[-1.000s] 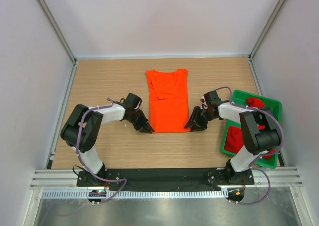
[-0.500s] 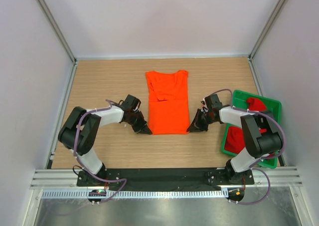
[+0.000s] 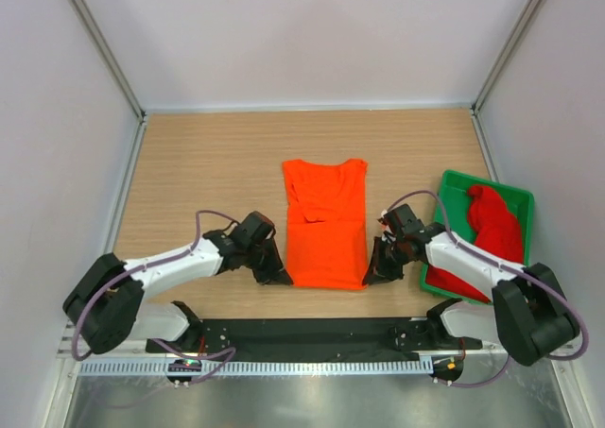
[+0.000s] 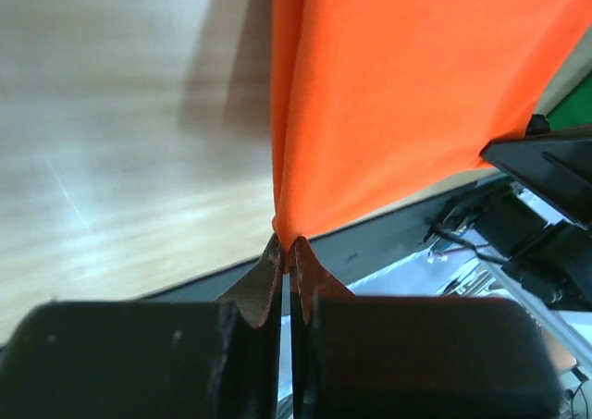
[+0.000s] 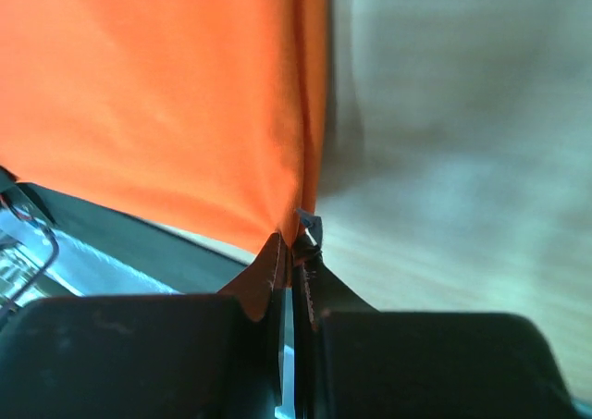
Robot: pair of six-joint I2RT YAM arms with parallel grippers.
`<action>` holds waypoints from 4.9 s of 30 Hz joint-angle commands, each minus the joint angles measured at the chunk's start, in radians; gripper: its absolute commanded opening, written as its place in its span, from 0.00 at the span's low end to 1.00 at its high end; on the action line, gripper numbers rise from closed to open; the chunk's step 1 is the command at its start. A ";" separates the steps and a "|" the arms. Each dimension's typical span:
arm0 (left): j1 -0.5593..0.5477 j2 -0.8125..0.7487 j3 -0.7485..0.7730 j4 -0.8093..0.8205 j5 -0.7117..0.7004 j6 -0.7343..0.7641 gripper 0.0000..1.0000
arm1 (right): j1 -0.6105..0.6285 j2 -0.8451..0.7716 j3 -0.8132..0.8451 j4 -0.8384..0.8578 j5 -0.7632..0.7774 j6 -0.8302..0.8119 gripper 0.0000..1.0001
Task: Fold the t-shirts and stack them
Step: Fold the tshirt
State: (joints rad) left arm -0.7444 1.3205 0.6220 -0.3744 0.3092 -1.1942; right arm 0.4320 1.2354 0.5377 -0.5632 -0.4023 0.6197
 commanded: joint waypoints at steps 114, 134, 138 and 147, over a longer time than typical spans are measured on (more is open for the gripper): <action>0.516 0.798 1.276 -0.346 0.001 0.419 0.46 | -0.294 1.052 1.570 -0.240 -0.070 -0.061 0.44; 0.407 0.664 0.803 0.259 0.358 0.171 0.06 | -0.199 0.762 0.904 0.294 -0.292 0.101 0.06; 0.407 0.718 0.808 0.344 0.375 0.140 0.06 | -0.200 0.854 0.893 0.451 -0.323 0.175 0.05; 0.407 0.830 0.848 0.517 0.393 0.070 0.05 | -0.214 1.009 1.009 0.557 -0.331 0.236 0.05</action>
State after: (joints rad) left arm -0.3408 2.1479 1.4254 0.0292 0.6613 -1.0939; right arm 0.2295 2.2227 1.4925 -0.1120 -0.7101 0.8101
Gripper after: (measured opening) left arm 0.052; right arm 0.060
